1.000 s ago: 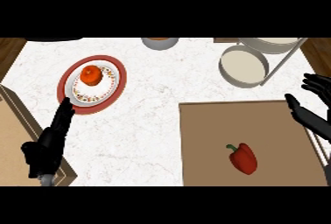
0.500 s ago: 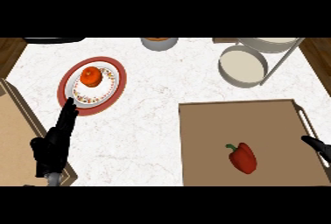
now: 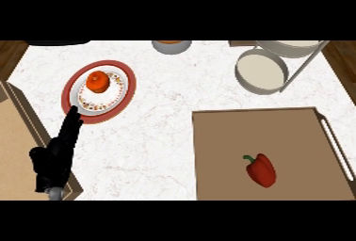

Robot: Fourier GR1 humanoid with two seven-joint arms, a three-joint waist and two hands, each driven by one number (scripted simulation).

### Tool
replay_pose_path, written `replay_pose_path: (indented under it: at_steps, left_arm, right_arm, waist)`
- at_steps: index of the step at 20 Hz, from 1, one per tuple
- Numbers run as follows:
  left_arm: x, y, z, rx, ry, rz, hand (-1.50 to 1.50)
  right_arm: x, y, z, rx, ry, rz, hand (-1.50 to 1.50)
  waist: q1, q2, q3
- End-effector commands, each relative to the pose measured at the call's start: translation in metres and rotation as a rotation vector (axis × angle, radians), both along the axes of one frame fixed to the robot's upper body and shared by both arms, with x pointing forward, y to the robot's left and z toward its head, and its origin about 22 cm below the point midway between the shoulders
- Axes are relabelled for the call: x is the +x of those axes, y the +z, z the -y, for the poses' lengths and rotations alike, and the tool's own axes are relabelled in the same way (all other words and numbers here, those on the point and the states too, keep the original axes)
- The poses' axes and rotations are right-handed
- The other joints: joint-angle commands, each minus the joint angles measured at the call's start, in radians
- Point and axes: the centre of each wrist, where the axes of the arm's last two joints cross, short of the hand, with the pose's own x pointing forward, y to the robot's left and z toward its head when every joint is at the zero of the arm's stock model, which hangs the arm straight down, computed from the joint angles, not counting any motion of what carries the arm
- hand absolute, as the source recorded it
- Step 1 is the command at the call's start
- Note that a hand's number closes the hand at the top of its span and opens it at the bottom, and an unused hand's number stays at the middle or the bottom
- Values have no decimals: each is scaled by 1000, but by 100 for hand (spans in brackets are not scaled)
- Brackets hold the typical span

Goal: Pick the bell pepper from the tray and place it in the tiered basket

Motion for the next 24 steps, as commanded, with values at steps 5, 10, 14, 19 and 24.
replay_pose_path:
  at_steps: [5, 10, 14, 19, 24]
  left_arm:
    - [-23, -34, 21, -48, 4, -140, 0]
    - [-20, -44, 19, -63, -13, -144, 0]
    - [-15, -40, 30, -39, -29, -134, 0]
    - [-13, -49, 24, -51, -34, -143, 0]
    - [-17, -50, 31, -30, -36, -150, 0]
  right_arm:
    - [-24, 32, -50, -299, -96, -72, -150]
    - [-34, 26, -72, -340, -122, -119, -150]
    - [-31, 19, -91, -409, -137, -102, -150]
    - [-19, 4, -97, -550, -171, -223, -150]
    - [-15, -20, -120, -564, -166, -292, -150]
  waist:
    - [25, 14, -16]
    - [28, 19, -15]
    - [50, 23, -15]
    - [51, 27, -16]
    - [53, 24, -14]
